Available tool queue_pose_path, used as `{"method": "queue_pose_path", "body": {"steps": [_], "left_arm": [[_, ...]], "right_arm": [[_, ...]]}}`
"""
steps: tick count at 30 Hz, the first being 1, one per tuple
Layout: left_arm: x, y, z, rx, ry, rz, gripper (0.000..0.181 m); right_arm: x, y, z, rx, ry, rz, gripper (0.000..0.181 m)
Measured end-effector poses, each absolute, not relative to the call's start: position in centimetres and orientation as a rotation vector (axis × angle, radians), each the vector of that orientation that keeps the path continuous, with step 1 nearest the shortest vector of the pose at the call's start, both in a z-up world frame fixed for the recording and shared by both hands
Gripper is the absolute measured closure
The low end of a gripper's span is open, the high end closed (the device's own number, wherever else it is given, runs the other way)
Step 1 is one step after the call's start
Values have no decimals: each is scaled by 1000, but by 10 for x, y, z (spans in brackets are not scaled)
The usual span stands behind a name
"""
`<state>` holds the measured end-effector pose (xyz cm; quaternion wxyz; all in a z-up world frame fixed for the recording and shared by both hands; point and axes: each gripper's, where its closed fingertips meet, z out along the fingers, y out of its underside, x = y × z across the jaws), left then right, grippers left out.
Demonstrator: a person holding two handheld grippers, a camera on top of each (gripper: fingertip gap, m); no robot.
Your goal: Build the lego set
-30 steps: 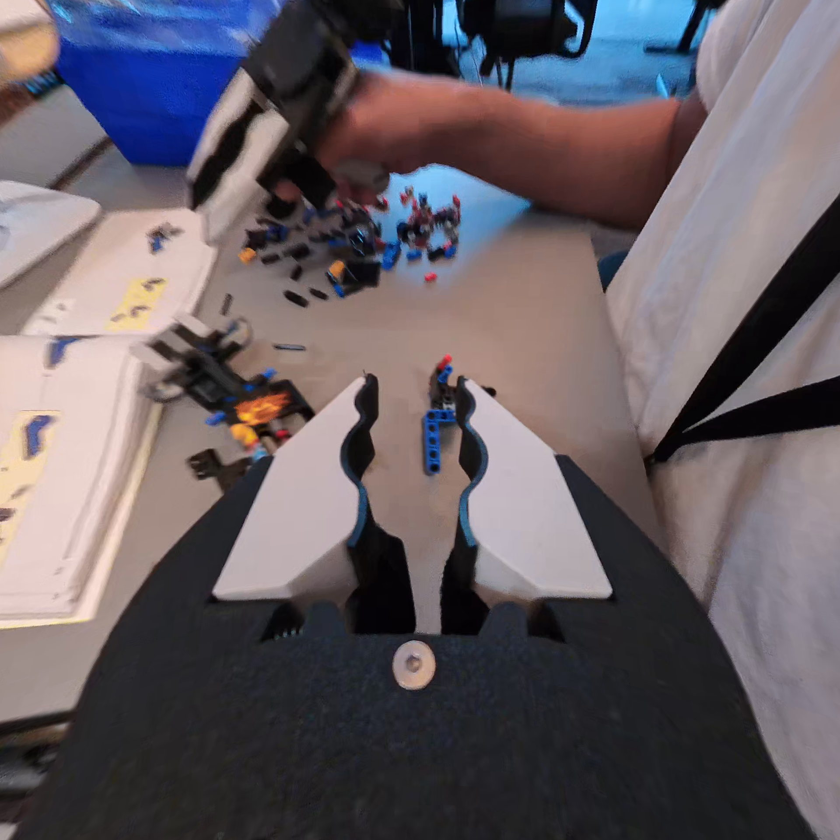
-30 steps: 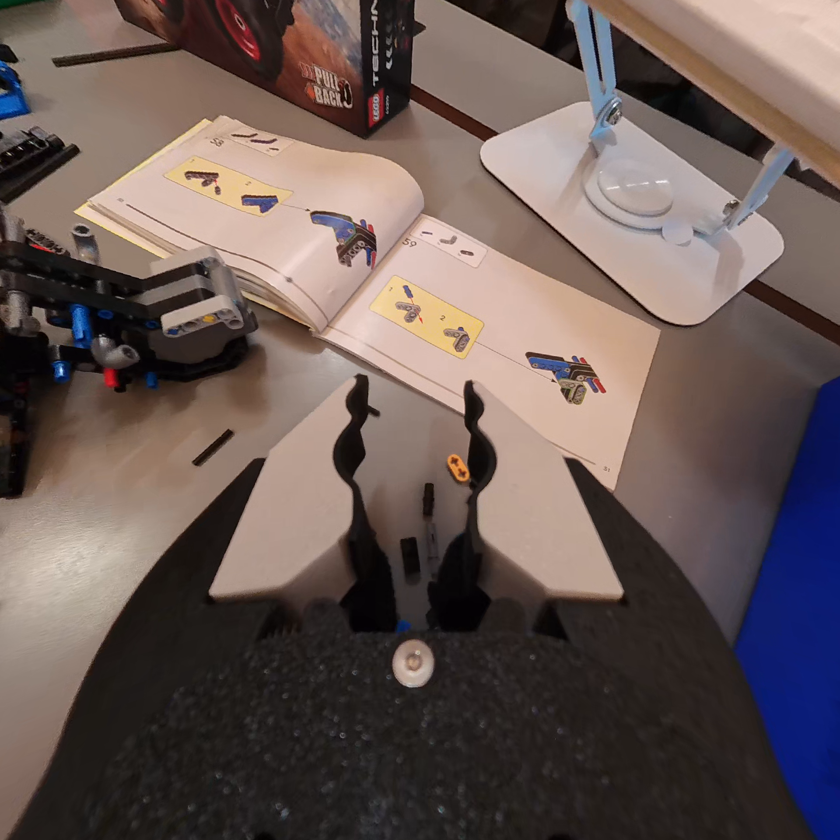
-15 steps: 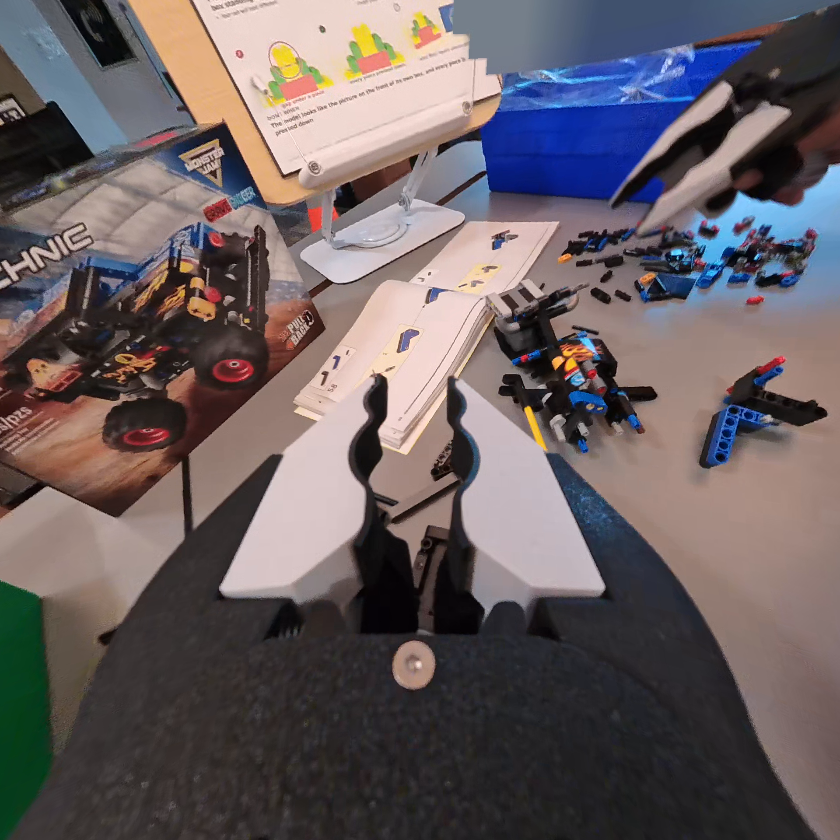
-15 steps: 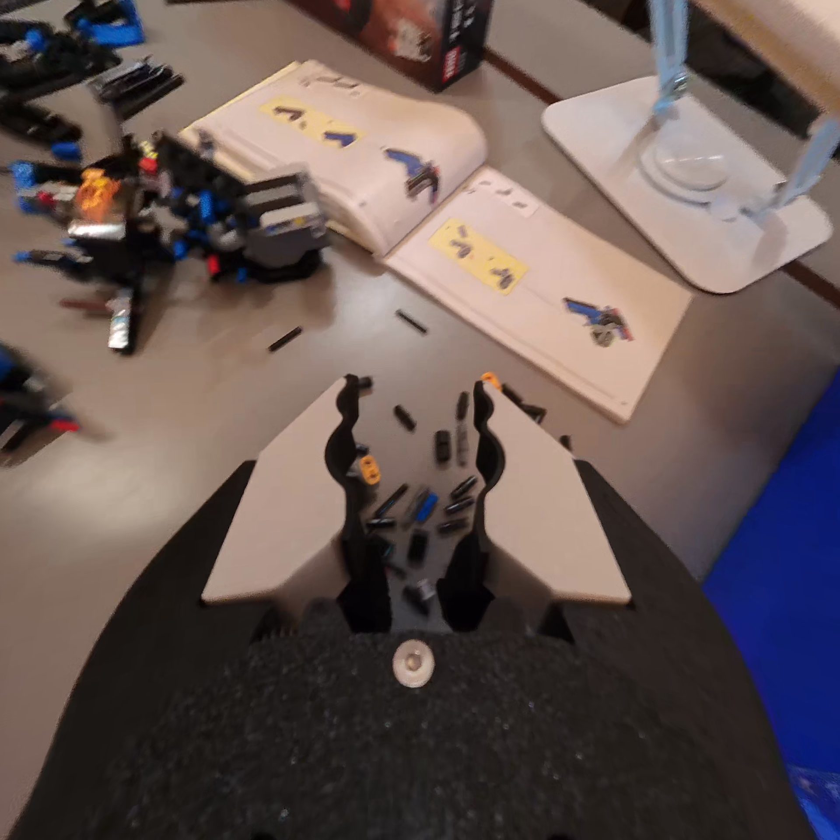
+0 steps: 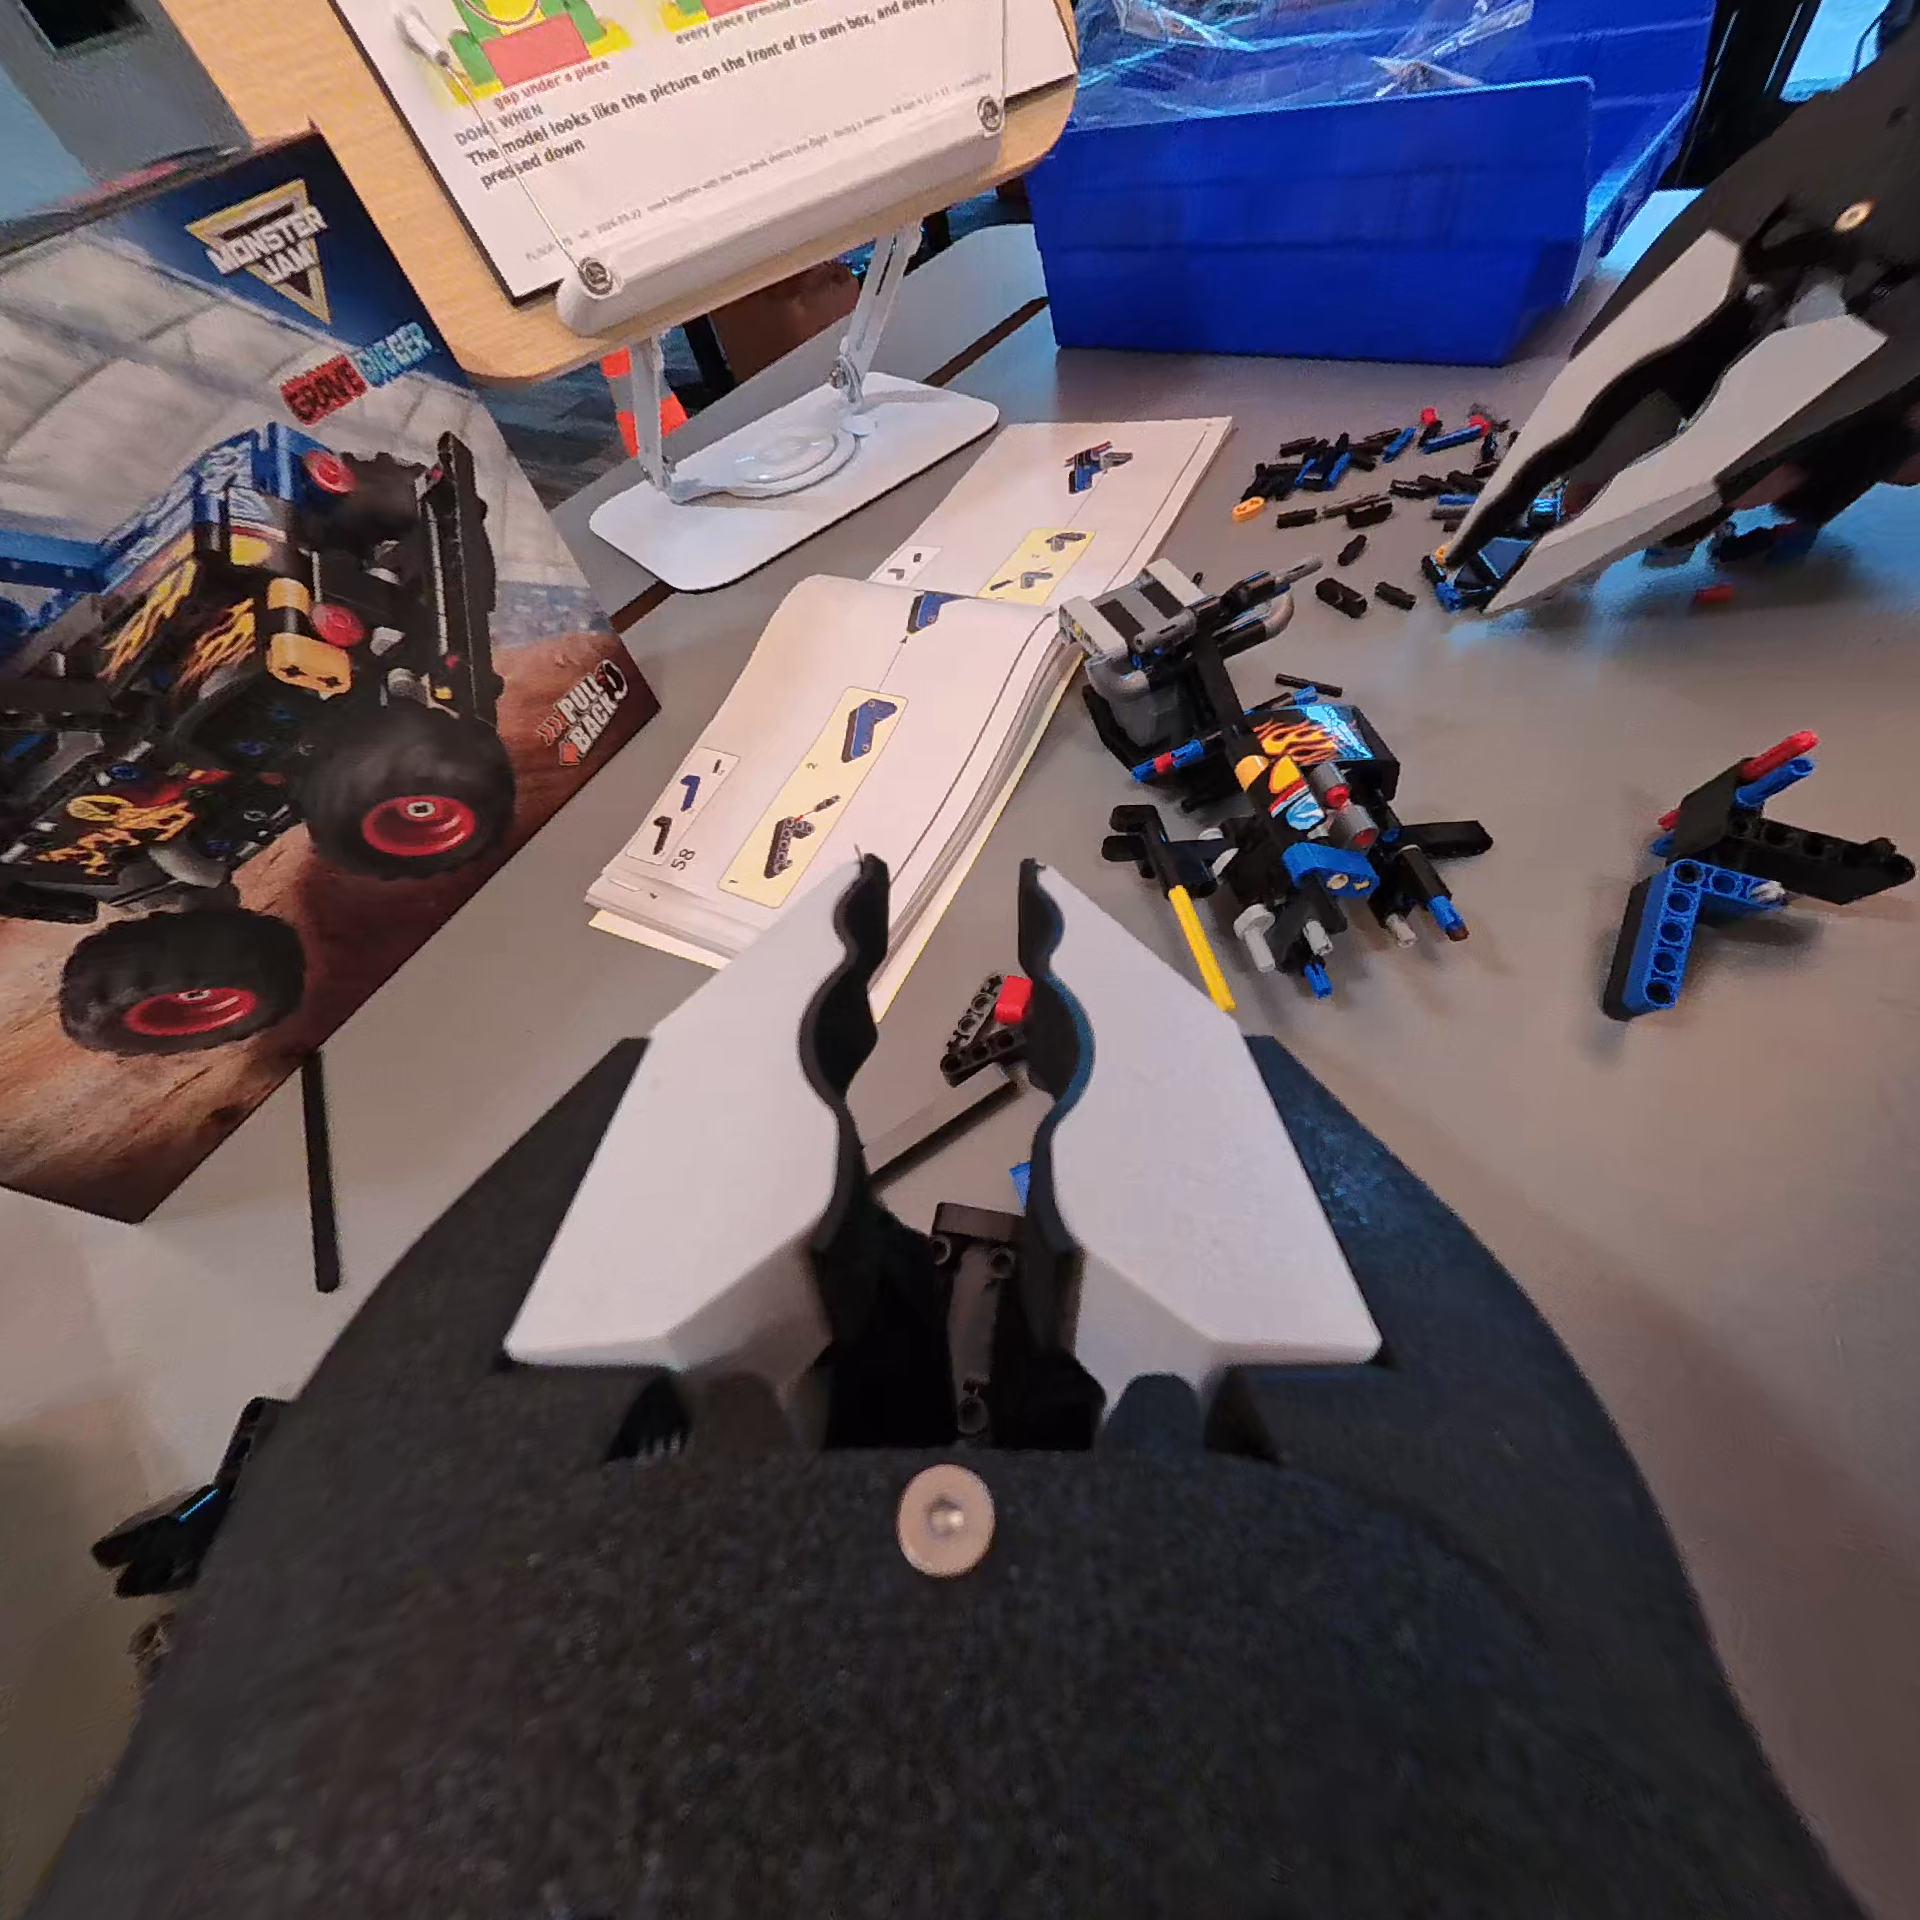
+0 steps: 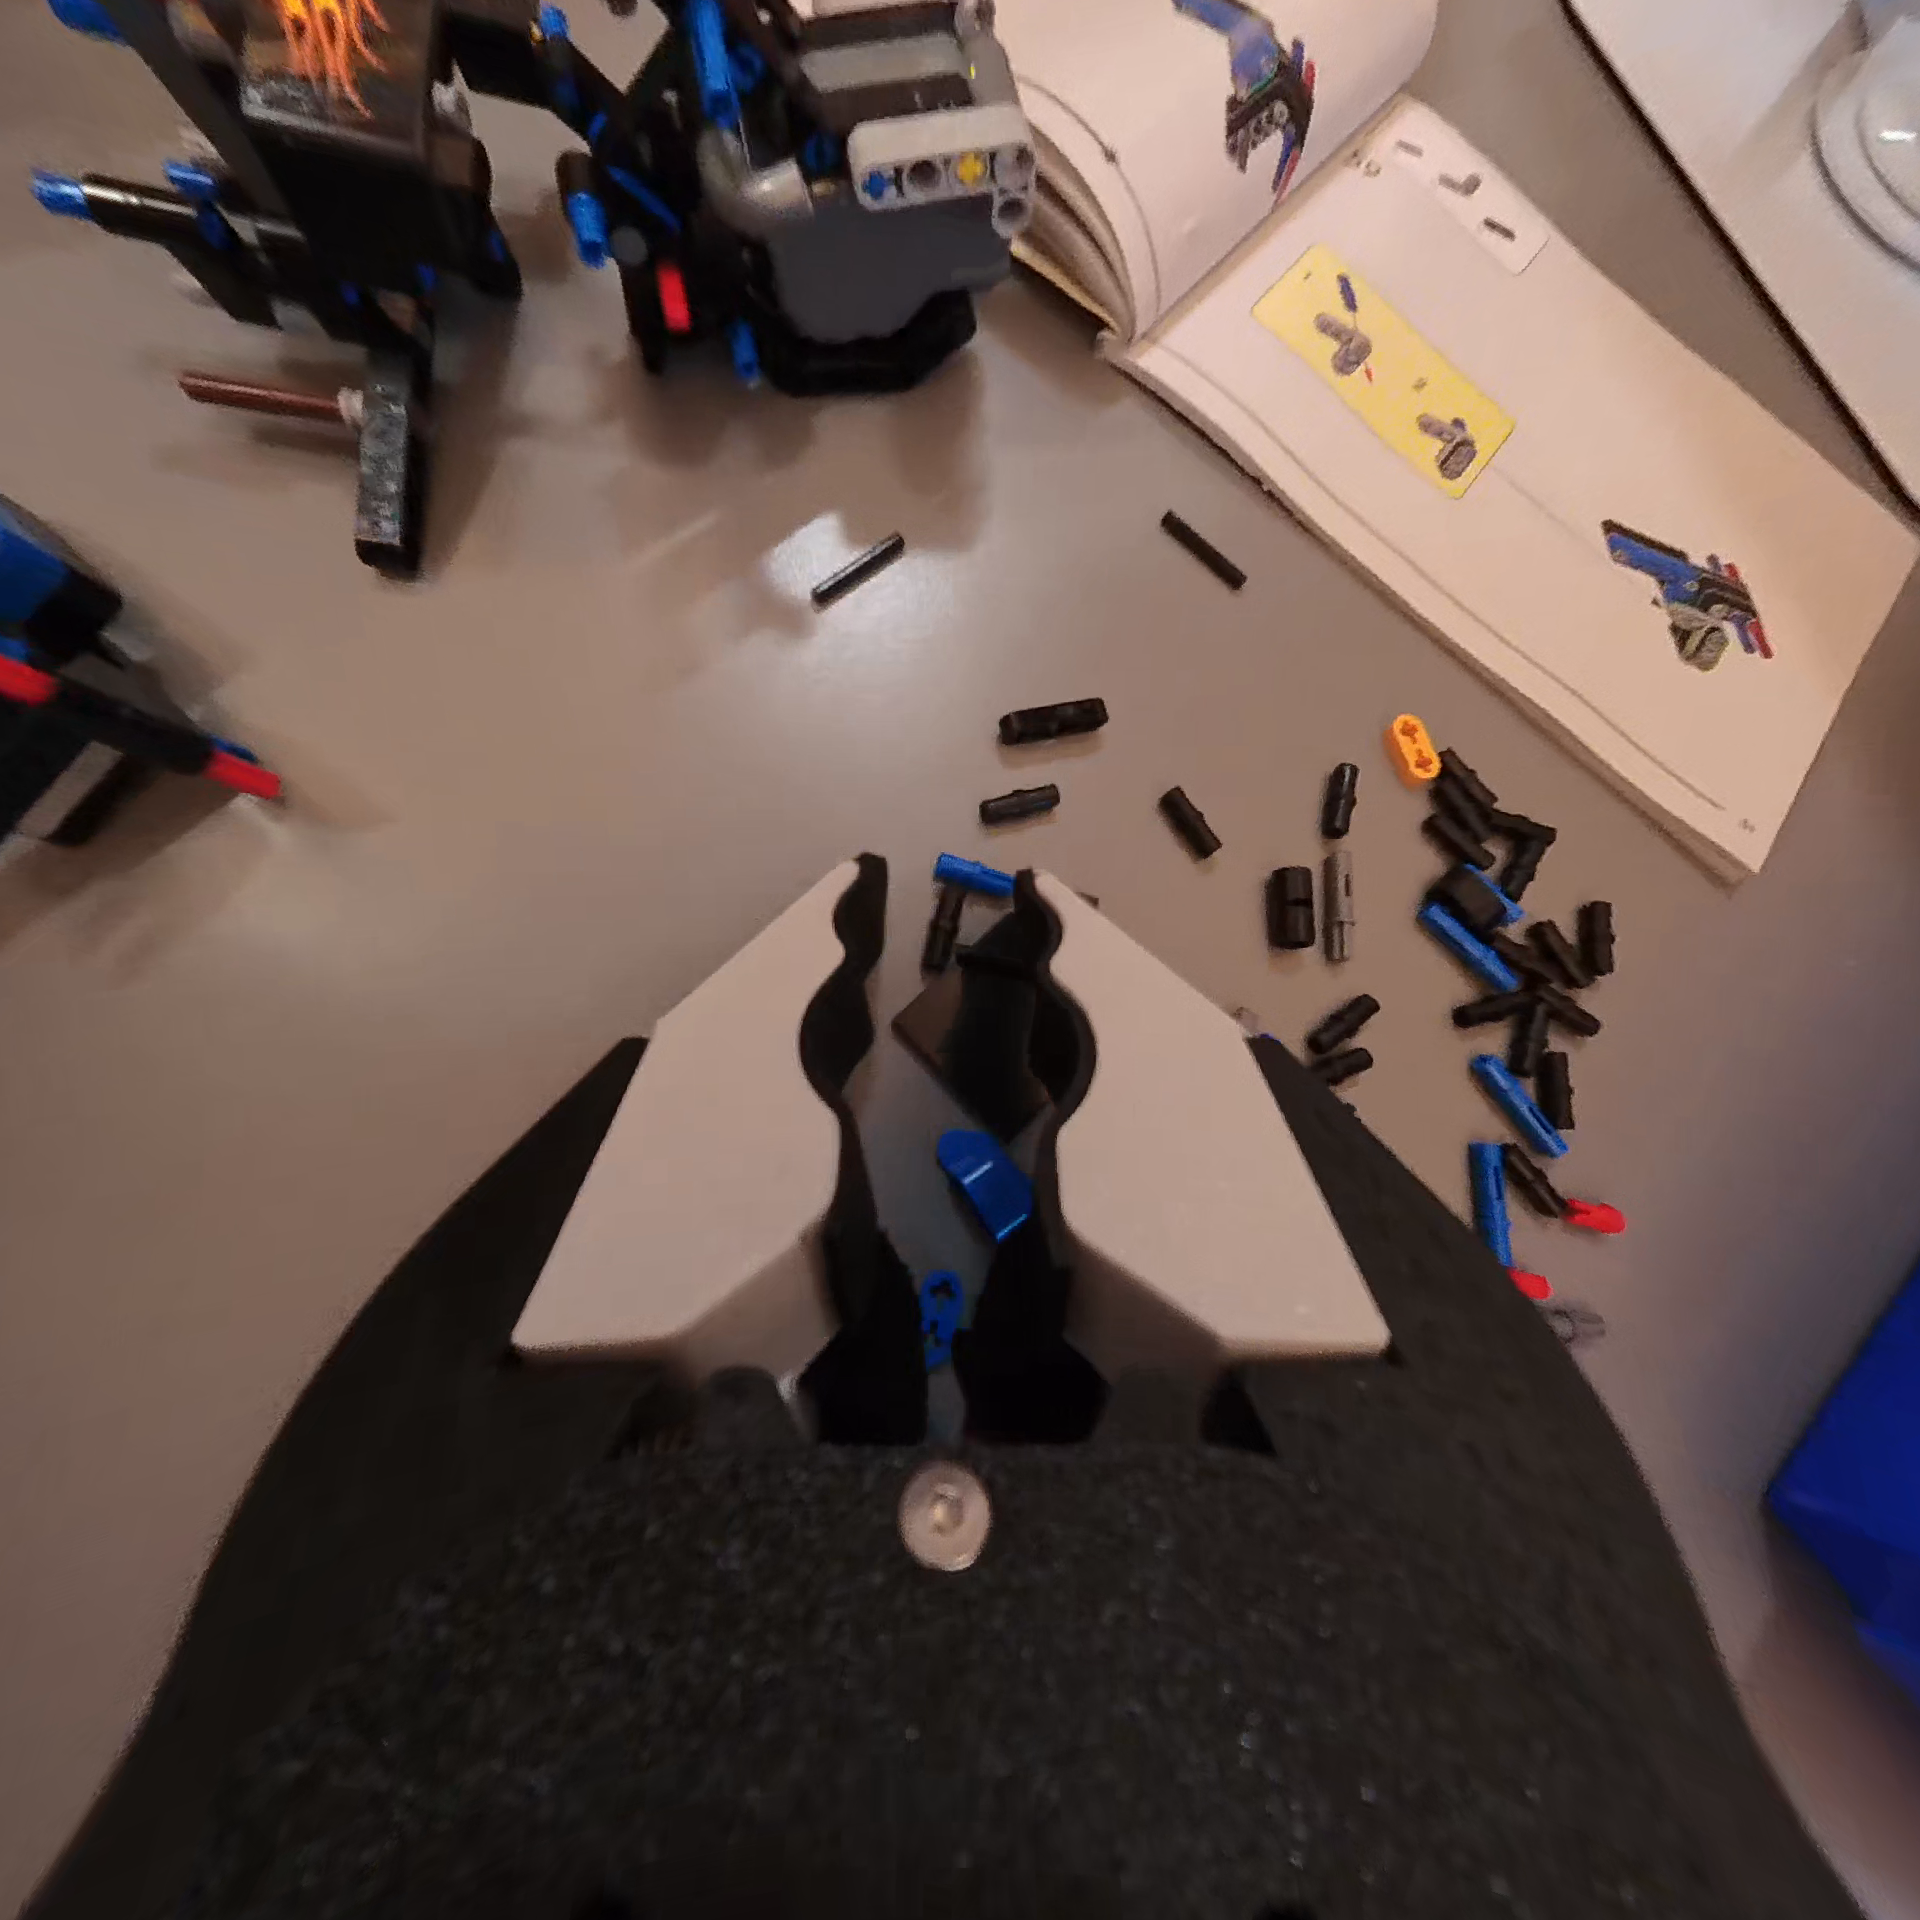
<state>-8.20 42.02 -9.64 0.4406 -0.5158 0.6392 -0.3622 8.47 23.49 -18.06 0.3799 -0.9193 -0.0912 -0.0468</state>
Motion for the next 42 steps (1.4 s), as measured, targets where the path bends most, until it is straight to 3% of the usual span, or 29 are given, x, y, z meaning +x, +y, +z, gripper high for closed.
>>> {"method": "queue_pose_path", "body": {"steps": [13,32,42], "left_arm": [[-85,424,-96,-1289,1577,-901,159],[-86,419,-90,-1261,1563,-912,160],[-86,416,-92,-1247,1583,-890,160]], "right_arm": [[83,244,-187,-2361,-252,-75,173],[75,245,-178,-2301,-284,-105,174],[-11,207,-176,-2265,-643,241,174]]}}
